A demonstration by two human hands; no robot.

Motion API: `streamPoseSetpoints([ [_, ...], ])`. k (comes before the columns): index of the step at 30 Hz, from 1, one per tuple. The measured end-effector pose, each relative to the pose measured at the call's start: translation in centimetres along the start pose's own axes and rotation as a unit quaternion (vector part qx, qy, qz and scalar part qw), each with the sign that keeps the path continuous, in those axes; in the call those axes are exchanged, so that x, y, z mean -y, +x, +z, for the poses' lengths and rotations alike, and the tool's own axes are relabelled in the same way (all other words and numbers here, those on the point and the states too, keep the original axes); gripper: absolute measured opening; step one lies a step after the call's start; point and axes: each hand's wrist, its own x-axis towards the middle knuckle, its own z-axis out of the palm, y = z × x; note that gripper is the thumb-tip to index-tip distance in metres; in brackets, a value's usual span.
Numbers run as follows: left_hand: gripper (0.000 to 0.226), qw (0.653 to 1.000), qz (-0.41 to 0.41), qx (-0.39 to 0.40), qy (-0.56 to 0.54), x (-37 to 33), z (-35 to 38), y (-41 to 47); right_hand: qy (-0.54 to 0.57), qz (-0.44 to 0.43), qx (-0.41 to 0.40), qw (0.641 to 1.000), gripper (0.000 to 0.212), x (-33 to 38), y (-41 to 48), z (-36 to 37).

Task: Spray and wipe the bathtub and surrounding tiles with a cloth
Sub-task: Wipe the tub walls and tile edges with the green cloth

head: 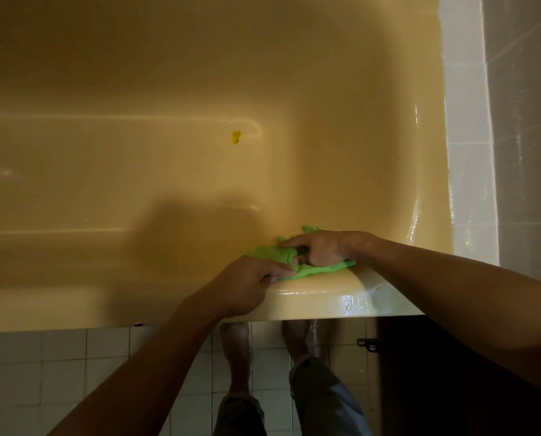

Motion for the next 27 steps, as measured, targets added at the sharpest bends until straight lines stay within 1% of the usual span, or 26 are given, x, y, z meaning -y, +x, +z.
streamPoseSetpoints([
  [3, 0.037, 0.999, 0.007, -0.005, -0.031, 0.2, -0.4, -0.6, -0.022, -0.014, 0.016, 1.000, 0.060, 0.0, -0.8, 0.2],
  [6, 0.036, 0.999, 0.012, -0.016, -0.032, 0.6, -0.9, -1.4, -0.009, -0.004, 0.024, 1.000, 0.062, 0.2, -1.7, 0.0],
  [8, 0.037, 0.999, 0.012, -0.018, -0.028, 1.0, -1.5, -1.9, 0.015, 0.018, 0.042, 0.999, 0.064, 0.9, -1.9, -1.0],
  [10, 0.039, 0.999, 0.007, -0.011, -0.030, 1.6, -2.2, -2.3, 0.018, 0.043, 0.067, 0.997, 0.059, 2.4, -1.4, -2.0],
  [11, 0.040, 1.000, 0.006, -0.004, -0.024, 1.8, -2.5, -2.5, 0.006, 0.051, 0.070, 0.996, 0.052, 3.1, -0.7, -2.2],
  [12, 0.041, 1.000, 0.006, 0.005, -0.012, 2.1, -2.7, -2.7, -0.010, 0.057, 0.065, 0.996, 0.046, 3.9, -0.1, -2.0],
  [13, 0.043, 1.000, 0.007, 0.015, 0.002, 2.3, -3.0, -2.9, -0.027, 0.058, 0.049, 0.997, 0.045, 4.6, 0.5, -1.5],
  [15, 0.043, 0.999, 0.008, 0.029, 0.025, 3.1, -3.5, -3.5, -0.059, 0.053, -0.010, 0.997, 0.053, 5.2, 1.3, 0.2],
  [17, 0.041, 0.998, 0.013, 0.026, 0.059, 4.0, -3.9, -4.5, -0.072, 0.053, -0.057, 0.994, 0.056, 4.5, 1.3, 1.5],
  [19, 0.046, 0.991, 0.009, 0.012, 0.130, 5.3, -4.5, -6.2, -0.052, 0.055, -0.065, 0.995, 0.057, 3.7, 0.7, 2.1],
  [21, 0.056, 0.974, -0.009, -0.005, 0.227, 7.0, -5.1, -8.2, -0.034, 0.039, -0.046, 0.998, 0.059, 3.4, 0.0, 2.1],
  [23, 0.064, 0.952, -0.026, -0.027, 0.305, 8.5, -6.1, -10.1, -0.011, 0.023, -0.009, 1.000, 0.065, 3.4, -0.6, 2.1],
  [25, 0.071, 0.940, -0.036, -0.047, 0.336, 9.6, -7.1, -11.3, -0.015, 0.028, 0.019, 0.999, 0.069, 3.4, -0.4, 1.8],
  [27, 0.077, 0.935, -0.045, -0.051, 0.349, 10.2, -7.9, -11.6, -0.034, 0.051, 0.038, 0.997, 0.070, 3.5, 1.1, 1.4],
])
